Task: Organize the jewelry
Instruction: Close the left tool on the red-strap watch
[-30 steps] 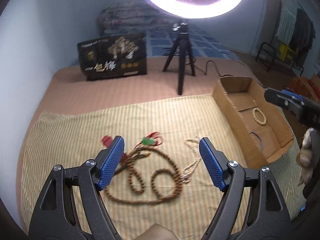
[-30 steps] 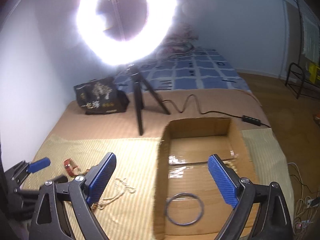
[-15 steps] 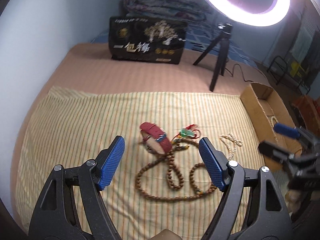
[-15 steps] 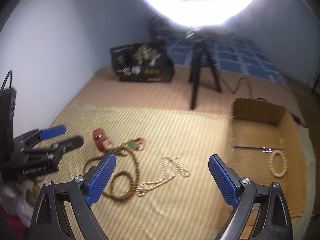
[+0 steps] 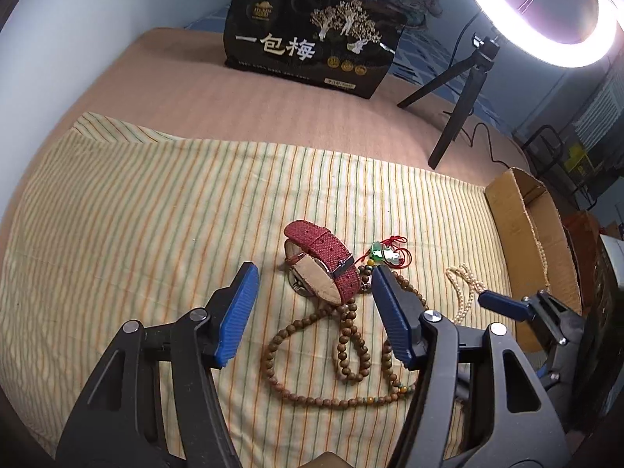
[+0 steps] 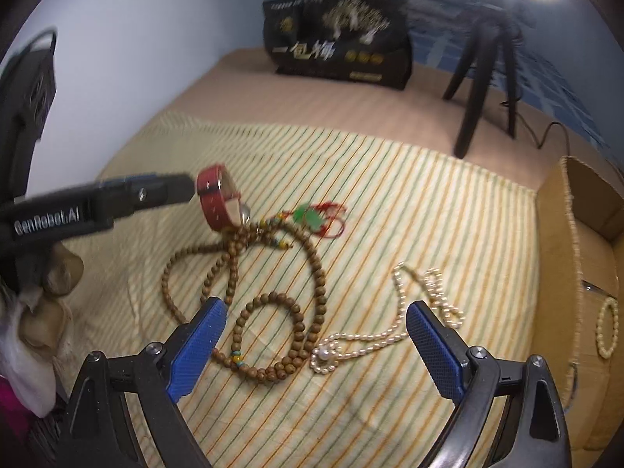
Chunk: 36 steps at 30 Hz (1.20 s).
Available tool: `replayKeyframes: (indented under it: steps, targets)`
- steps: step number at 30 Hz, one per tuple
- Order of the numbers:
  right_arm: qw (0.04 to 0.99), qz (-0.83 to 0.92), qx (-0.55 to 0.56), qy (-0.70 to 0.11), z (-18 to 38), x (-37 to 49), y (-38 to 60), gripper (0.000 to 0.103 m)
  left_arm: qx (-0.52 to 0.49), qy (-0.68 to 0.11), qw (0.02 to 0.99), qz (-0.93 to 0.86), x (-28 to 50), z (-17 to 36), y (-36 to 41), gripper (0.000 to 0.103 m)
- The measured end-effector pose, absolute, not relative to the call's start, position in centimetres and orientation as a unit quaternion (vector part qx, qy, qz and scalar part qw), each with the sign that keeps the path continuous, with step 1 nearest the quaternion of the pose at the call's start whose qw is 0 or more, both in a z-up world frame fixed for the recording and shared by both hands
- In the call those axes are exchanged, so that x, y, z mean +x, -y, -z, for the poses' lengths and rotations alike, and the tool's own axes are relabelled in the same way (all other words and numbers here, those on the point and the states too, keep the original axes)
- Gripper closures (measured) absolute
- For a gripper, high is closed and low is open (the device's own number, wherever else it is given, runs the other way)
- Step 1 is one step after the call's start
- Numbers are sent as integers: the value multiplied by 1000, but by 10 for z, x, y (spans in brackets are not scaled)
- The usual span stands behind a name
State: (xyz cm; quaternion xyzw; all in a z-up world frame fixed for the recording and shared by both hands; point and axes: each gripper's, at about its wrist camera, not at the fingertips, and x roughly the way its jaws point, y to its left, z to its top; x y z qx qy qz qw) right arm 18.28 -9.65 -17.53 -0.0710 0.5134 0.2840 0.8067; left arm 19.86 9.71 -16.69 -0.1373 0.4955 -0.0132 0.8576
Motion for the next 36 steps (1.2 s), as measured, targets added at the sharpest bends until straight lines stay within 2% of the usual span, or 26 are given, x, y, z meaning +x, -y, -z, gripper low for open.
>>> replayKeyframes:
  steps: [3, 7, 17, 36]
  targets:
    - [801, -292, -81, -516, 181, 181, 90, 8, -138, -504, 852, 14, 204, 175, -94, 47]
    - [795, -305, -91, -517, 187, 179, 82, 8, -140, -513, 847, 15, 210, 184, -91, 49]
    - [776, -331, -113, -525, 206, 182, 59, 8, -161, -515, 841, 27, 218, 190, -93, 52]
    - [763, -366, -118, -520, 205, 167, 38, 7, -169, -524, 835, 18, 229, 197, -100, 54]
